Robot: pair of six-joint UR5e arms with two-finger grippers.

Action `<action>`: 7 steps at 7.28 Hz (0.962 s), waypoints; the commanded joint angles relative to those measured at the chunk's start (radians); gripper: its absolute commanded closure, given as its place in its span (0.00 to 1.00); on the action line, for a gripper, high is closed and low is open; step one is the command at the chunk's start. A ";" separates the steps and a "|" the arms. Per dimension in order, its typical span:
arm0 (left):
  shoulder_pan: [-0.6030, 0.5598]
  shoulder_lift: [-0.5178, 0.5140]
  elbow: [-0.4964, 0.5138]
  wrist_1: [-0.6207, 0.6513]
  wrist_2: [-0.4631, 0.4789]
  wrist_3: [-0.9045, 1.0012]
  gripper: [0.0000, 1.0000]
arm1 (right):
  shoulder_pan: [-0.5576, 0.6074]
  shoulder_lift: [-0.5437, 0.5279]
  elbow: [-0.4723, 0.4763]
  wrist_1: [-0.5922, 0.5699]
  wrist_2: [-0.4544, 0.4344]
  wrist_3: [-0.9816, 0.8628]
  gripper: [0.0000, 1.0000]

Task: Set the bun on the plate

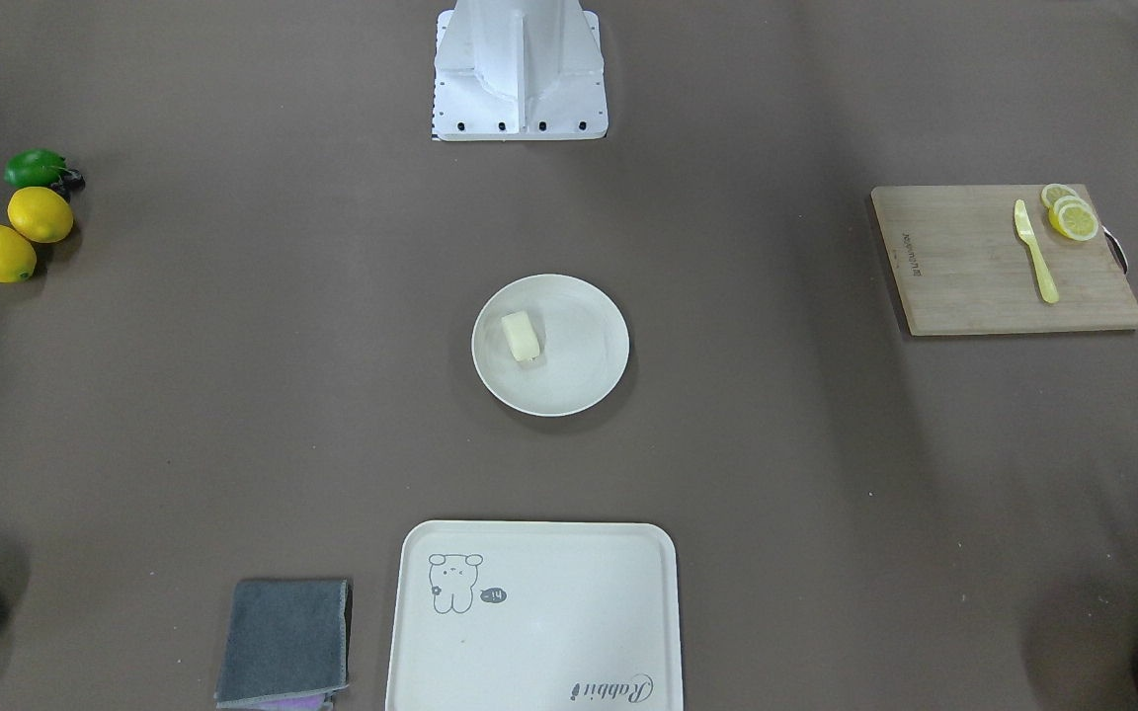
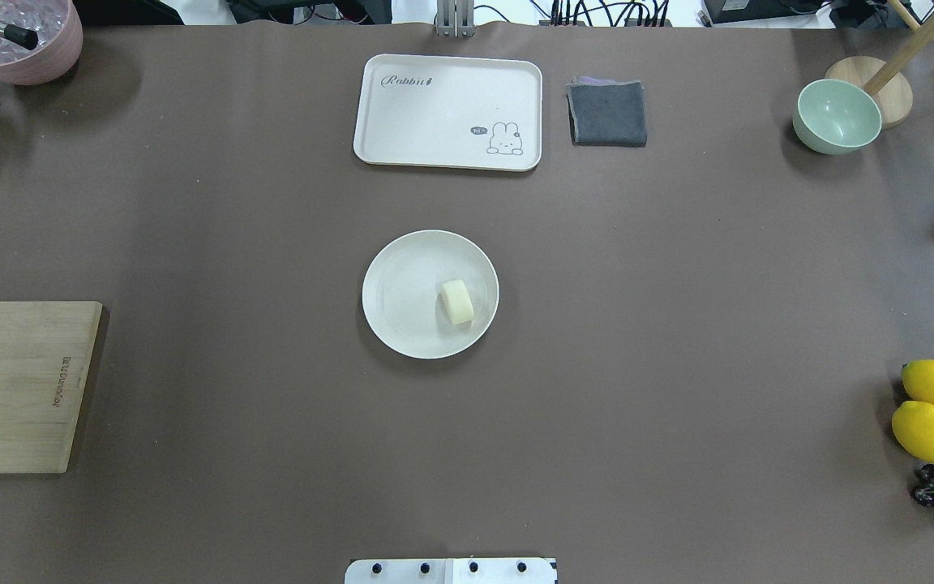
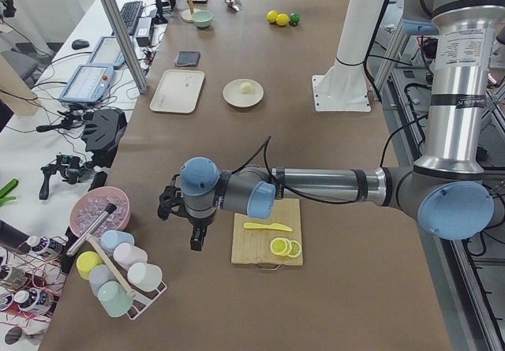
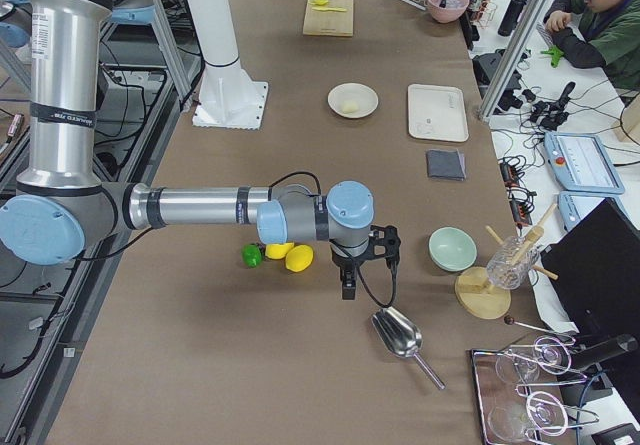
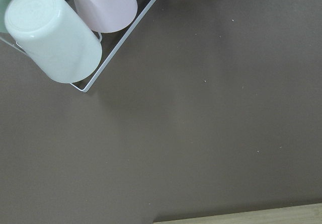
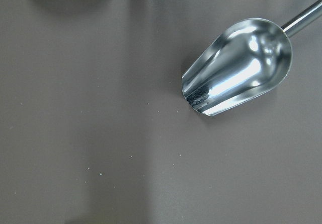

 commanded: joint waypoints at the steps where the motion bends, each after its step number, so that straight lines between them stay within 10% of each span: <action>1: -0.002 -0.006 -0.021 0.036 0.000 -0.002 0.02 | 0.000 0.005 0.003 0.000 0.000 0.016 0.00; 7: -0.001 -0.004 -0.017 0.036 0.006 -0.003 0.02 | 0.000 0.015 0.008 0.002 0.002 0.019 0.00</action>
